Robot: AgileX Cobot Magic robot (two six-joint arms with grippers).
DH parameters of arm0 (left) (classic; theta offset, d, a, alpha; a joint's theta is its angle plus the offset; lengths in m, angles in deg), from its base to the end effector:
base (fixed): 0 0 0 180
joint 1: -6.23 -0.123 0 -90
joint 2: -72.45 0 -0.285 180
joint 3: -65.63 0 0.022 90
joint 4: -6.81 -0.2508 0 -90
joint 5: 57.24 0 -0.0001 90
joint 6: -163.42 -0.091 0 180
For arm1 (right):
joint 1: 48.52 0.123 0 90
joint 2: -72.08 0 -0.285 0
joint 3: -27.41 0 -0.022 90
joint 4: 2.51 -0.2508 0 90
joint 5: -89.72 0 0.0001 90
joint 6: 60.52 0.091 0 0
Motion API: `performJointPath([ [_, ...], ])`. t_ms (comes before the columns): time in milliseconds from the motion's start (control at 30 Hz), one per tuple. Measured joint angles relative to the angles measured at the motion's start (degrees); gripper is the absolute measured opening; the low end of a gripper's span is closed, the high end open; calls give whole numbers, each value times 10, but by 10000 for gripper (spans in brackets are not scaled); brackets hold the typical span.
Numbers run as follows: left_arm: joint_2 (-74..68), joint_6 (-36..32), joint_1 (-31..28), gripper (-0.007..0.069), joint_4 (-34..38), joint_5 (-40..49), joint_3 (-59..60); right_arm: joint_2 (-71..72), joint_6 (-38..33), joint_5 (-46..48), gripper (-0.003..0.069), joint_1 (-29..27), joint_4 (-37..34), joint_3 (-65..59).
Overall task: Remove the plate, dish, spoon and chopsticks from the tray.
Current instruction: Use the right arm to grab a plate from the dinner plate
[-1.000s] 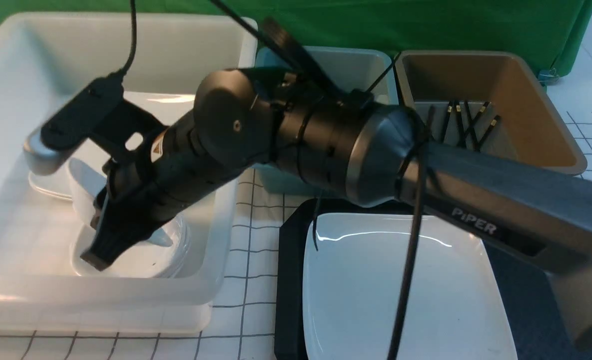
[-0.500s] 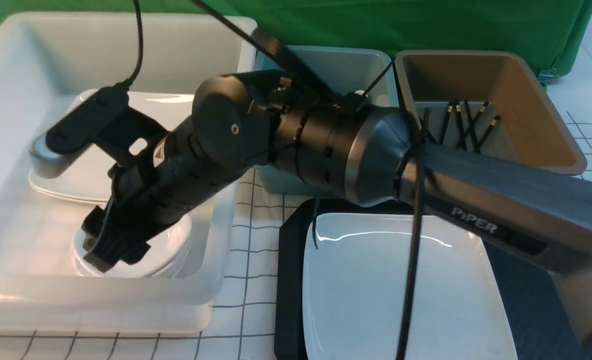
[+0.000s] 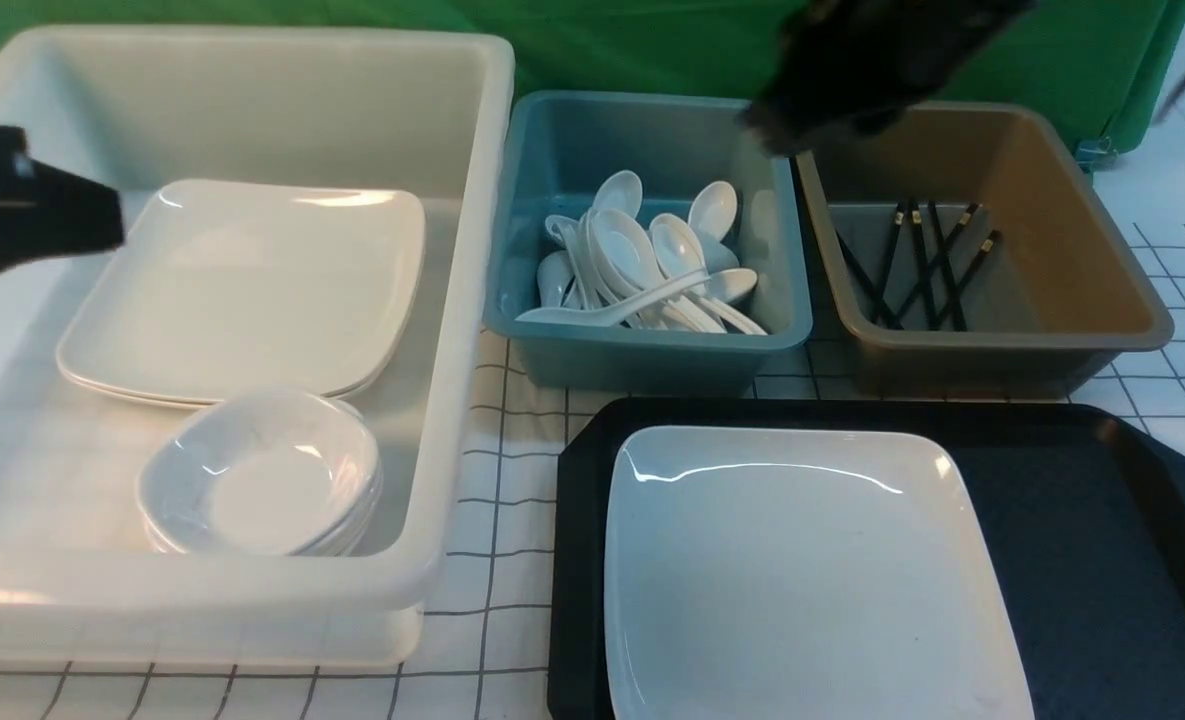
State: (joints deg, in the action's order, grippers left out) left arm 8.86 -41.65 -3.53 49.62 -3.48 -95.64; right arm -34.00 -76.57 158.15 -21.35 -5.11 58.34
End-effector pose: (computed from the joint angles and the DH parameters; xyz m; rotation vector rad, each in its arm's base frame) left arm 0.1851 -0.0188 0.3873 0.0641 2.1572 -0.5799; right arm 0.3271 0.1722 0.4092 -0.9211 2.3348 0.1396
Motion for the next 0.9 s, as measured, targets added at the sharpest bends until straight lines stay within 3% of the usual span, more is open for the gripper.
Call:
performJointPath([
  [167, -11, 16, 136, -2, -20, -39, 0, 53, 3, 7, -1, -152, -56, -133],
  [233, -19, 19, 166, -2, -25, -46, 0, 59, -3, 4, -1, -175, -71, -172],
  [367, -89, 29, 302, -2, -73, -83, 0, 63, -38, -64, 69, -245, -143, -326],
  [400, -89, 29, 307, -2, -76, -85, 0, 63, -41, -69, 76, -246, -147, -332],
  [567, -188, 29, 408, -2, -97, -155, -1, 54, -102, -193, 337, -257, -224, -452],
  [667, -229, 29, 427, -2, -99, -160, -15, 30, -113, -226, 445, -257, -239, -466],
  [900, -295, 30, 437, -2, -125, -157, -56, -50, -152, -262, 485, -257, -303, -455],
])
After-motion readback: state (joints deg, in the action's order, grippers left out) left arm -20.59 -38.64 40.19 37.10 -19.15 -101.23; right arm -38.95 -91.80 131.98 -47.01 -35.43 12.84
